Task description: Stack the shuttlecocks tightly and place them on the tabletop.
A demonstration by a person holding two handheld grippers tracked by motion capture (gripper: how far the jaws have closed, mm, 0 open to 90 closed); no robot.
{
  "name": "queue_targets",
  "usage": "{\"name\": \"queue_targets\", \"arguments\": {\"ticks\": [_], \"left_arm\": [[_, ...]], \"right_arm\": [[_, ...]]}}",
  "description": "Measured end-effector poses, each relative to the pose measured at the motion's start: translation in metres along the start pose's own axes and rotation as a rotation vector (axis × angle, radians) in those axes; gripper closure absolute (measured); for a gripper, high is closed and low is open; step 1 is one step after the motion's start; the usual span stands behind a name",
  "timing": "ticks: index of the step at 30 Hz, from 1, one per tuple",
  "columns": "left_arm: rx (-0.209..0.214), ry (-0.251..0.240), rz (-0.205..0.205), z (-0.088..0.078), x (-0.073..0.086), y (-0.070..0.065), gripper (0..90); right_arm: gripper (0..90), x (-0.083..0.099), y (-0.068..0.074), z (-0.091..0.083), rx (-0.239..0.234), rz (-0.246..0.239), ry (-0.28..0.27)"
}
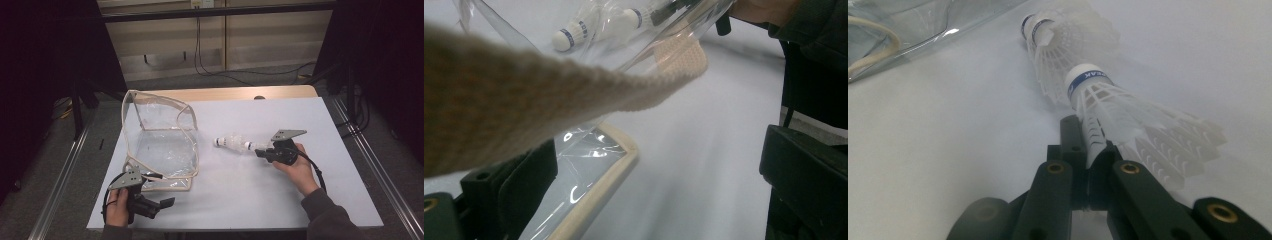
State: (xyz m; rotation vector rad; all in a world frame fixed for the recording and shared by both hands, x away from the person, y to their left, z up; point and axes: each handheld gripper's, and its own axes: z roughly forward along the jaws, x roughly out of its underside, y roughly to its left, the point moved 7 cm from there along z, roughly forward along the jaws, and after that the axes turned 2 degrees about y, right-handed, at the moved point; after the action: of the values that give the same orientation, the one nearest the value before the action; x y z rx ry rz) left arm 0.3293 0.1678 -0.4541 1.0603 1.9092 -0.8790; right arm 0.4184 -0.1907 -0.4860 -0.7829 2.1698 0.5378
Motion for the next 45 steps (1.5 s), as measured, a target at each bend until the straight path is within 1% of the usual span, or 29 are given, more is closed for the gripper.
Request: {"name": "queue_targets", "arguments": {"ticks": [8,11,23,31,42,45], "left_arm": [[0.001,0.001,0.001,0.0,0.0,0.0,2.0],[0.001,-0.002,0.001,0.0,0.0,0.0,2.1],[0.001,0.0,0.001,0.0,0.0,0.0,2.0],[0.0,0.002,0.002,0.0,0.0,0.0,2.0],[0.0,0.002,0.001,0.0,0.0,0.0,2.1],[0.0,0.002,0.0,0.0,0.0,0.0,2.0]], "right_arm": [[89.5,-0.003,0.0,0.006,0.003,-0.009,0.005],[89.5,-0.006,0.0,0.006,0.001,-0.01,-0.006],[89.5,-0.01,0.0,0.009,0.001,-0.015,-0.011],[89.5,-0.014,0.005,0.014,-0.002,-0.028,-0.01],[89.5,-0.015,0.005,0.016,0.0,-0.041,-0.005],[89.5,-0.015,0.005,0.017,0.001,-0.038,-0.003]]}}
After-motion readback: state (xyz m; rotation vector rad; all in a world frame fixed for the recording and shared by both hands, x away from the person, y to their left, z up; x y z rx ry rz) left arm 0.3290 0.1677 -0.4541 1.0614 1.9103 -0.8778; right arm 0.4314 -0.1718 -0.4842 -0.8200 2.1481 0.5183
